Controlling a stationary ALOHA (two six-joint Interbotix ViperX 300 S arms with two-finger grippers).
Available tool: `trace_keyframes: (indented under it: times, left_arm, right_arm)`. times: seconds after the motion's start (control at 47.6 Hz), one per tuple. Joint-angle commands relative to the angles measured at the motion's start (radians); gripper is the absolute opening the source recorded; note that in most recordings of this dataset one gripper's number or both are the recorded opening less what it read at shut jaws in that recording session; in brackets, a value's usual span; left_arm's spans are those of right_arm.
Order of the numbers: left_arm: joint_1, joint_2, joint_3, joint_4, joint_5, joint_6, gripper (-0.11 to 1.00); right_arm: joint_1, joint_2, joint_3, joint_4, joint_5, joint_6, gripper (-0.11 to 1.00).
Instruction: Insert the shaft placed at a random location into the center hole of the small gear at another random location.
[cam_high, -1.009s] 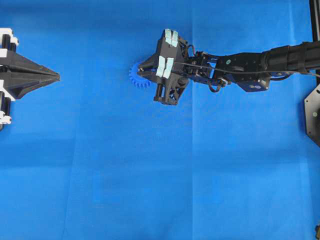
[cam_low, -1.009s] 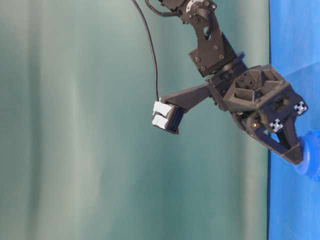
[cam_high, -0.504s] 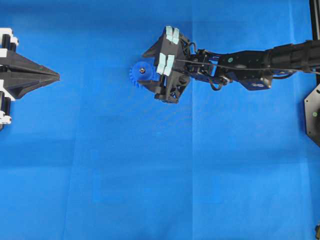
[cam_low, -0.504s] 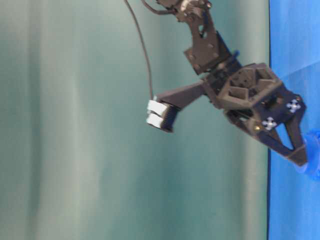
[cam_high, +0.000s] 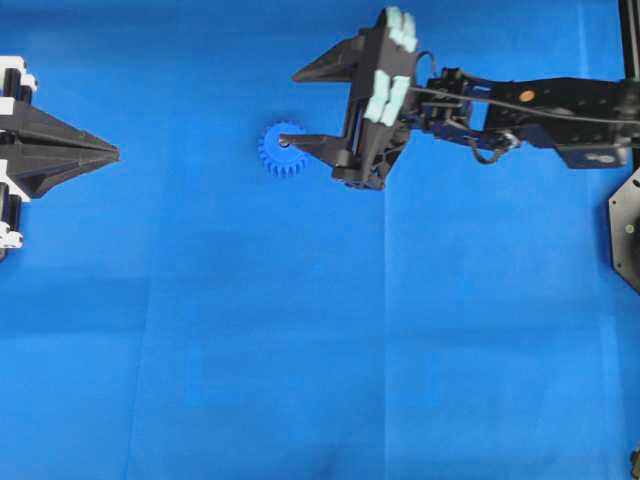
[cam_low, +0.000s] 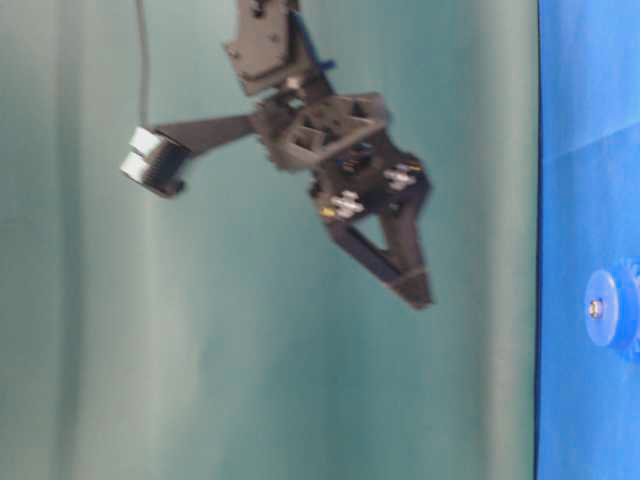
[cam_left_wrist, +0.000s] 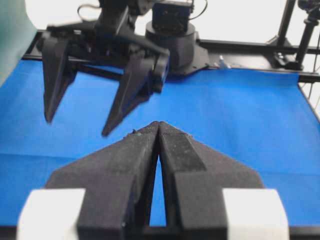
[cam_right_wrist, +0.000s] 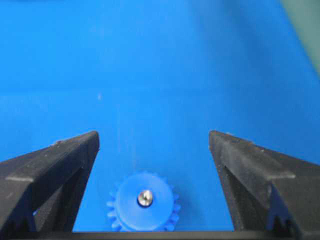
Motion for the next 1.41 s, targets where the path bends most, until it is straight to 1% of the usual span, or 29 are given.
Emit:
trace_keyframes:
  times: [0.0, 0.21, 0.399, 0.672, 0.904, 1.114, 1.387]
  left_arm:
    - [0.002, 0.003, -0.009, 0.002, -0.006, -0.002, 0.00]
    - [0.002, 0.000, -0.009, 0.002, -0.005, -0.002, 0.00]
    - [0.002, -0.002, -0.008, 0.002, -0.005, -0.002, 0.00]
    - [0.002, -0.003, -0.008, 0.002, -0.005, -0.002, 0.00]
    - [0.000, -0.005, -0.008, 0.002, -0.005, -0.002, 0.00]
    - [0.002, -0.006, -0.006, 0.002, -0.005, -0.002, 0.00]
    - [0.002, -0.006, -0.005, 0.003, -0.005, -0.002, 0.00]
  right_arm:
    - [0.003, -0.051, 0.000, -0.002, -0.003, 0.000, 0.82]
    - [0.005, -0.067, 0.026, -0.002, 0.000, 0.003, 0.82]
    - [0.005, -0.138, 0.112, -0.002, -0.003, 0.005, 0.82]
    - [0.005, -0.327, 0.295, 0.003, 0.000, 0.008, 0.82]
    - [0.006, -0.506, 0.407, 0.005, 0.032, 0.009, 0.82]
    - [0.005, -0.600, 0.457, 0.008, 0.066, 0.009, 0.81]
    - [0.005, -0.598, 0.460, 0.008, 0.061, 0.011, 0.81]
